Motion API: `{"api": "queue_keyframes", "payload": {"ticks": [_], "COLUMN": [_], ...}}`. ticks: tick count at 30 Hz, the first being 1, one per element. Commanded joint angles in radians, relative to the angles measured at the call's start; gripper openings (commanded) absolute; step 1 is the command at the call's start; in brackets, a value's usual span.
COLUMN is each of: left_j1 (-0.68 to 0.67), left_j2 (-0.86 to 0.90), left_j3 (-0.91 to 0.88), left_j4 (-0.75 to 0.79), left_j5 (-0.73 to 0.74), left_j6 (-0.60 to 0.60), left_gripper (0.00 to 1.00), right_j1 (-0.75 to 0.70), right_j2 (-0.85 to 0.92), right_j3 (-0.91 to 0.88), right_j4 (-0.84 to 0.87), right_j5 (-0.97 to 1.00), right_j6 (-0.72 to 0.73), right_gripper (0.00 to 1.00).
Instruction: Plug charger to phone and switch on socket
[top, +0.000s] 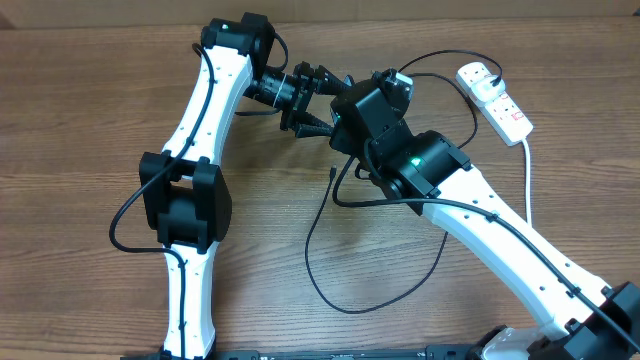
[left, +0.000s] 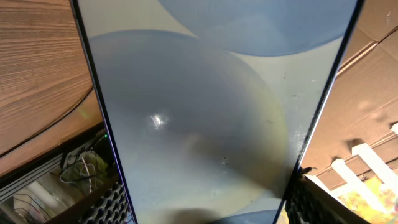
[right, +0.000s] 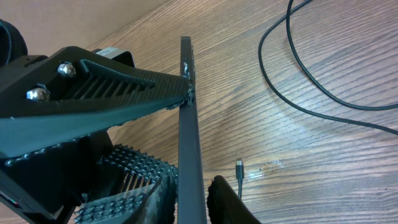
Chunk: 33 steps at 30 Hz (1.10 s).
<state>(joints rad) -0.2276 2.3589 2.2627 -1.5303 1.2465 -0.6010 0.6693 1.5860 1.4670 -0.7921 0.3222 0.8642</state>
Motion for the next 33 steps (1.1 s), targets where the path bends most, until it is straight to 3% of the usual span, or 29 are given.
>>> {"api": "queue_keyframes", "payload": {"ticks": [1, 8, 12, 15, 22, 26, 30, 33], "left_j1": [-0.003, -0.003, -0.003, 0.002, 0.015, 0.016, 0.013, 0.007], "left_j2": [-0.008, -0.008, -0.008, -0.008, -0.008, -0.008, -0.008, -0.008], "left_j3": [0.029, 0.029, 0.029, 0.029, 0.029, 0.029, 0.029, 0.029], "left_j4": [-0.002, 0.014, 0.045, 0.081, 0.155, 0.18, 0.199, 0.201], "left_j5": [0.061, 0.051, 0.05, 0.051, 0.003, -0.064, -0.066, -0.063], "left_j6": [0.0, 0.018, 0.021, 0.016, -0.002, -0.109, -0.216, -0.287], "left_gripper": [0.51, 0.56, 0.73, 0.87, 0.88, 0.9, 0.92, 0.86], "right_j1": [0.003, 0.003, 0.003, -0.01, -0.06, -0.069, -0.069, -0.069], "right_j2": [0.003, 0.003, 0.002, 0.002, 0.002, -0.002, -0.002, -0.002], "right_j3": [0.027, 0.027, 0.027, 0.027, 0.027, 0.027, 0.027, 0.027], "right_j4": [0.006, 0.015, 0.016, 0.016, 0.023, 0.04, 0.062, 0.066], "right_j5": [0.026, 0.014, 0.019, 0.05, 0.057, -0.011, -0.097, -0.126], "right_j6": [0.0, 0.001, 0.084, 0.244, 0.676, 0.896, 1.04, 1.107], "right_gripper": [0.16, 0.04, 0.04, 0.04, 0.04, 0.04, 0.06, 0.06]}}
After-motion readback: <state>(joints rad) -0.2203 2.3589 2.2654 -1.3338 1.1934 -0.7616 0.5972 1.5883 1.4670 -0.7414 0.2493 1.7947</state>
